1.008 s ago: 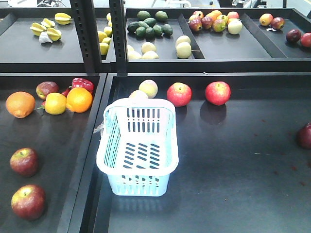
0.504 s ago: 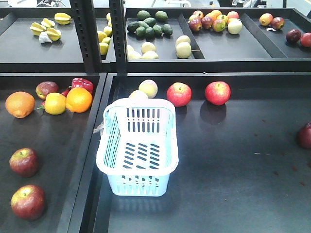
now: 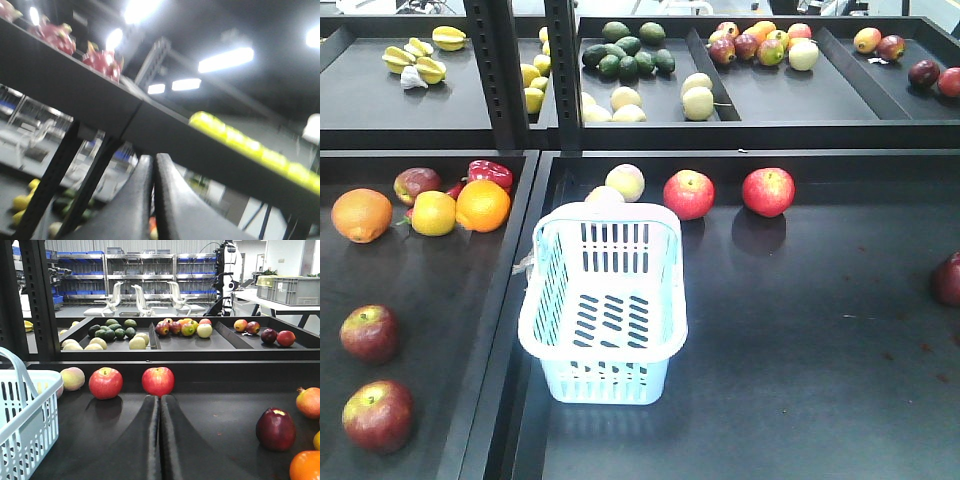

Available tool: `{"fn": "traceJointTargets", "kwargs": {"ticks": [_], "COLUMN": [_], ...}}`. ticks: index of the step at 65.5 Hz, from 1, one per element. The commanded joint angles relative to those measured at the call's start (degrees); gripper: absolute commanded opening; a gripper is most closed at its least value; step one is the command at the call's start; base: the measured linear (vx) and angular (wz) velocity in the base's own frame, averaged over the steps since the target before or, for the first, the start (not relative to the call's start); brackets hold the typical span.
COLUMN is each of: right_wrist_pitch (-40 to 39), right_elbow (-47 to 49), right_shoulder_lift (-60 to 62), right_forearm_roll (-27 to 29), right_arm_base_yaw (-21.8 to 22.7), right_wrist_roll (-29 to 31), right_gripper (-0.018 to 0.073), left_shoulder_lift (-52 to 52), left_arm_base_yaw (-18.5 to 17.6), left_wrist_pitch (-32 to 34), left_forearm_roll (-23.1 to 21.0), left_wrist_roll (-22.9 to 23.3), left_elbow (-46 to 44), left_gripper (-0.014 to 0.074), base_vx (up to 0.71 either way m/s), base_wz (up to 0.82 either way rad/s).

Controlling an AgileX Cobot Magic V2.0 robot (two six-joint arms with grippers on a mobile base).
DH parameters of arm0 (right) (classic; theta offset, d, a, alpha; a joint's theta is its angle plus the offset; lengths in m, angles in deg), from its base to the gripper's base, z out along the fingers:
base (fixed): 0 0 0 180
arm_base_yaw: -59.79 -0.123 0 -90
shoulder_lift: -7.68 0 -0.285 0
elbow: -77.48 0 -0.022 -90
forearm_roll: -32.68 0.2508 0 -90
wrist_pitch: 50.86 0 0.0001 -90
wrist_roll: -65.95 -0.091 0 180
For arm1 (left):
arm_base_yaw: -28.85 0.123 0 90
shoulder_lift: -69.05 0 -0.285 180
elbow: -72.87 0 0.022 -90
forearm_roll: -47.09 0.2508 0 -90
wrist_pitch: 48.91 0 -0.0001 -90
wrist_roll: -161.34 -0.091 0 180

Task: Pick three apples into basket with both arms

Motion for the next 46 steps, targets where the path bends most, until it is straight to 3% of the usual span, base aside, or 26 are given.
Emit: {"fn": "traceJointTargets", "kwargs": {"ticks": [1, 19, 26, 37, 46], "right_wrist_pitch": [-4.3, -4.3, -4.3, -4.3, -4.3], "right_elbow": [-0.9, -0.9, -0.9, -0.9, -0.9], "right_shoulder_lift": [0.6, 0.6, 0.6, 0.6, 0.6], "right_forearm_roll": [-0.4, -0.4, -0.4, -0.4, -0.4], "right_arm_base_yaw": [0.4, 0.4, 0.4, 0.4, 0.4], "right_wrist_roll": [0.5, 0.5, 0.5, 0.5, 0.5], "right_gripper": [-0.0005, -0.0005, -0.0005, -0.0005, -0.0005], "left_shoulder_lift": [-7.9, -29.1, -36.4, -47.1, -54.7], "left_arm_base_yaw": [-2.0, -4.3, -4.3, -4.3, -4.3], "left_wrist_pitch": [-2.6, -19.4, -26.3, -31.4, -34.7], "left_forearm_roll": [-3.7, -22.4, -26.5, -29.1, -28.9], "left_wrist_roll": [-10.9, -44.7, -54.3, -58.9, -58.9], "left_elbow": [-6.1, -20.2, -24.9, -32.2, -38.5], "left_gripper": [-0.0008, -0.0006, 0.0003, 0.0111, 0.0309], "base_vx": [0.00, 0.00, 0.00, 0.00, 0.00], "base_wz": [0.00, 0.00, 0.00, 0.00, 0.00]}}
